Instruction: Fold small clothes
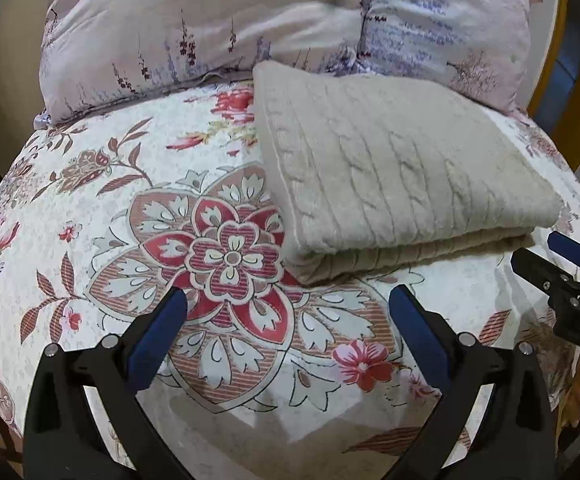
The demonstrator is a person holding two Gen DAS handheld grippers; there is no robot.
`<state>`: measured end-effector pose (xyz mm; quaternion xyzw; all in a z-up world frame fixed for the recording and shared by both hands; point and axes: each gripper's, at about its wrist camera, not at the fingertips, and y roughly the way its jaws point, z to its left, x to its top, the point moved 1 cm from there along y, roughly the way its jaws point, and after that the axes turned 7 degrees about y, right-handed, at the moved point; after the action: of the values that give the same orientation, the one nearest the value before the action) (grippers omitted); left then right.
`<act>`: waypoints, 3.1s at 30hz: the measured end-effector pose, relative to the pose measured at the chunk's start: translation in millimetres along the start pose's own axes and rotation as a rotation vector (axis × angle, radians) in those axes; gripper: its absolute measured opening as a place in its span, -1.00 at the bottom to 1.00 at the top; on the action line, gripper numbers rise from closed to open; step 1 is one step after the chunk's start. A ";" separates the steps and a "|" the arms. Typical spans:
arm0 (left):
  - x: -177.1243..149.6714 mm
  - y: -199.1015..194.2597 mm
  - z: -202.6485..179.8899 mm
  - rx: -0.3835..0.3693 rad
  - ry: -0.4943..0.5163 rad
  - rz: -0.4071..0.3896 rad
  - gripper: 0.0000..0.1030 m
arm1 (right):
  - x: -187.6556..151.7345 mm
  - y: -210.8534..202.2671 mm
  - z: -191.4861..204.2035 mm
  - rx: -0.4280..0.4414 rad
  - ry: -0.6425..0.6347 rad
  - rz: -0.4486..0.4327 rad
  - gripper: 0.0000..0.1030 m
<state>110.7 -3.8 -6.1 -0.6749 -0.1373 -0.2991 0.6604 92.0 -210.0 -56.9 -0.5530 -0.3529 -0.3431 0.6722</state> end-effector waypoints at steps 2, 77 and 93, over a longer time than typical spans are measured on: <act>-0.6 2.4 1.1 -0.001 -0.006 0.008 0.96 | -0.9 2.3 1.2 -0.010 -0.006 0.011 0.80; 0.9 8.7 -1.2 0.025 0.002 0.045 0.97 | -6.3 10.8 3.5 -0.073 -0.019 0.029 0.97; 1.5 8.8 -1.5 0.027 0.000 0.045 0.97 | -6.3 10.9 3.4 -0.073 -0.019 0.029 0.97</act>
<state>116.7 -6.3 -12.5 -0.6689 -0.1260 -0.2823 0.6760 97.7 -204.5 -67.2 -0.5855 -0.3383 -0.3409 0.6531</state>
